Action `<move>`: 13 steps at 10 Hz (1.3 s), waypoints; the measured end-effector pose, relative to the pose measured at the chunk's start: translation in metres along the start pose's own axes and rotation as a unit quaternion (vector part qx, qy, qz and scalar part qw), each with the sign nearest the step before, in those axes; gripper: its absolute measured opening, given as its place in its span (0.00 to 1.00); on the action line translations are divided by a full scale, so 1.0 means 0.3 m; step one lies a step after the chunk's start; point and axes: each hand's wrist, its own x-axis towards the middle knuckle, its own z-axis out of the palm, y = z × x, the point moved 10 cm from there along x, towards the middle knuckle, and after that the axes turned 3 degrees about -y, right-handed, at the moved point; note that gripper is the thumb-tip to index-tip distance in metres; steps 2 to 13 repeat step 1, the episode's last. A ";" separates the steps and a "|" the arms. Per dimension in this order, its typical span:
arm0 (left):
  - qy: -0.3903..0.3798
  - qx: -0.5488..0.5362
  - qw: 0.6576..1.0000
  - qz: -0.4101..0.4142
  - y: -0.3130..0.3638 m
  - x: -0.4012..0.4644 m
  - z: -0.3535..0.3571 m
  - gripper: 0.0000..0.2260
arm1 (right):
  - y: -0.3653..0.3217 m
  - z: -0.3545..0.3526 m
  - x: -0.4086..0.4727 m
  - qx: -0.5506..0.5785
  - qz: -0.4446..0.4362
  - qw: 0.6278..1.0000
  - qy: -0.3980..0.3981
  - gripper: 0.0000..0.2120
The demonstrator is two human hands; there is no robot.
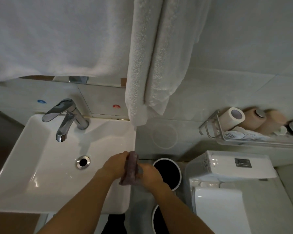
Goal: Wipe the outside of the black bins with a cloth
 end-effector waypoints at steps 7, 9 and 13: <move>-0.006 0.081 0.997 -0.021 0.023 0.010 -0.028 0.15 | 0.043 -0.060 -0.017 0.013 0.029 0.999 0.030 0.17; -0.006 0.081 0.997 -0.021 0.023 0.010 -0.028 0.15 | 0.043 -0.060 -0.017 0.013 0.029 0.999 0.030 0.17; -0.006 0.081 0.997 -0.021 0.023 0.010 -0.028 0.15 | 0.043 -0.060 -0.017 0.013 0.029 0.999 0.030 0.17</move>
